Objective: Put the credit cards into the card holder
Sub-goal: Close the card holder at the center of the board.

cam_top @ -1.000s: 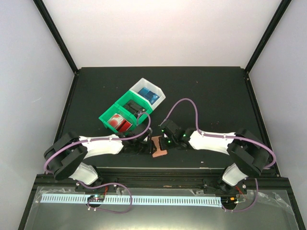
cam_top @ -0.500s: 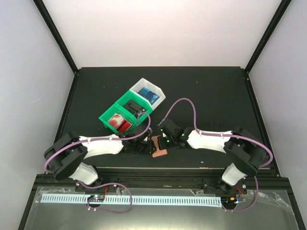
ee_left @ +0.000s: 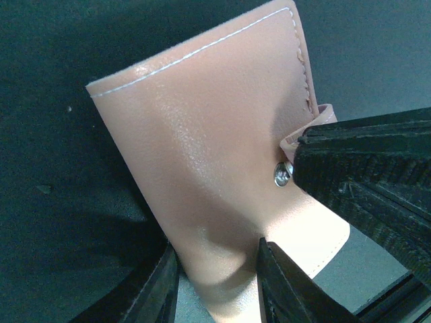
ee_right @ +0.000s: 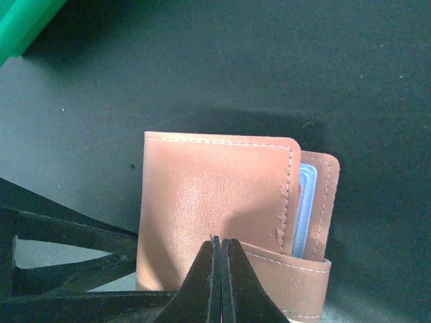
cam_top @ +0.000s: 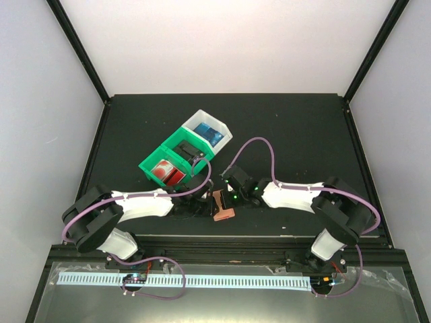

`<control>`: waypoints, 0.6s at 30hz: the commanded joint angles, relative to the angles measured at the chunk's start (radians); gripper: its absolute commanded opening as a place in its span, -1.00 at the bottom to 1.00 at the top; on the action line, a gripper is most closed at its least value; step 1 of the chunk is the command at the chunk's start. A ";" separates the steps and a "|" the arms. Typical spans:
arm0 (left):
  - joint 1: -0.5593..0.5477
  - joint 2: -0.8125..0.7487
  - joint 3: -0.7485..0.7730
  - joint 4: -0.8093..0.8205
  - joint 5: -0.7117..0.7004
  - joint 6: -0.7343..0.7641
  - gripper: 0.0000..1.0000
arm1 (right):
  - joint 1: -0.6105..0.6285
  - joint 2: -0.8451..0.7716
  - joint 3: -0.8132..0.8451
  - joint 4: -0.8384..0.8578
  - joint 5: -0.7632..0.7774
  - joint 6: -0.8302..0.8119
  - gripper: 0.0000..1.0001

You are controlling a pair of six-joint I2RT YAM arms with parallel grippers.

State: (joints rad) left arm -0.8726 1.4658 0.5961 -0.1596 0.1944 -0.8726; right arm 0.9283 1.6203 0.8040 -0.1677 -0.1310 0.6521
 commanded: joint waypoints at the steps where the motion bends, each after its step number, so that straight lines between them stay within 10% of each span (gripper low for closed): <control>1: -0.011 0.058 -0.029 -0.061 -0.015 -0.006 -0.34 | 0.009 0.055 -0.009 -0.001 -0.072 0.007 -0.98; 18: -0.011 0.072 -0.028 -0.055 -0.022 -0.007 -0.38 | 0.012 0.036 -0.060 -0.021 -0.151 0.009 -0.98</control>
State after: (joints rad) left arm -0.8726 1.4681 0.5964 -0.1600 0.1905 -0.8749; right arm 0.9184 1.6360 0.7948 -0.1223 -0.1616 0.6563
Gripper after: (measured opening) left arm 0.310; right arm 0.012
